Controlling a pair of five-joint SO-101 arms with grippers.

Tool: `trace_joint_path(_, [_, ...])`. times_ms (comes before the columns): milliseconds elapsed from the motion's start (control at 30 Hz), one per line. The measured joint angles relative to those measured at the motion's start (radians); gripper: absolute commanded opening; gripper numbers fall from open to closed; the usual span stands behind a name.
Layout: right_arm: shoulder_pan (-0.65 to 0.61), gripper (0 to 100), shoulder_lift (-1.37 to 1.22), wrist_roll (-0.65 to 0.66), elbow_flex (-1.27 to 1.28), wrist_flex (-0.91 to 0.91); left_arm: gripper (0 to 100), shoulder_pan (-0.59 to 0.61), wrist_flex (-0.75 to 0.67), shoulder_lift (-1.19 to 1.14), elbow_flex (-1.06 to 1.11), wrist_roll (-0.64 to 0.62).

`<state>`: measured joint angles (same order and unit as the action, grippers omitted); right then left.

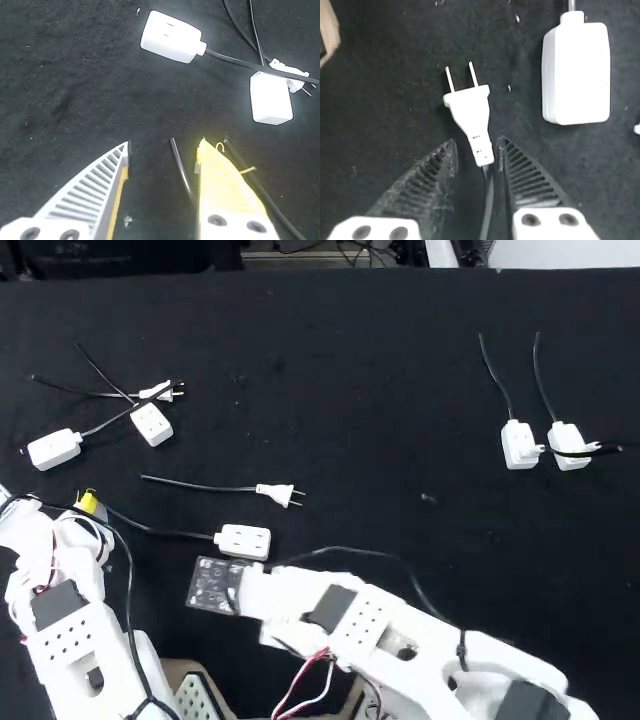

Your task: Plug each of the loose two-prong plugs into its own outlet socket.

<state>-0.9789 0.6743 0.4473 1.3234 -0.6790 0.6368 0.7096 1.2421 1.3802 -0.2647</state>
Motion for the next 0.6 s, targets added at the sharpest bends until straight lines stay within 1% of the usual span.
trace_joint_path(133, [-0.032, 12.8, -0.049, 0.000, -0.049, 0.009, 22, 0.000, 0.000, 0.000, 0.000, 0.000])
trace_joint_path(400, [-0.020, 12.7, -0.104, 0.000, -0.075, 0.086, 22, 0.000, 0.000, 0.000, 0.000, 0.000])
trace_joint_path(533, [-0.020, 12.7, -0.104, 0.000, -0.075, 0.087, 22, 0.000, 0.000, 0.000, 0.000, 0.000])
trace_joint_path(600, [-0.040, 12.7, -0.104, 0.000, -0.075, 0.072, 22, 0.000, 0.000, 0.000, 0.000, 0.000])
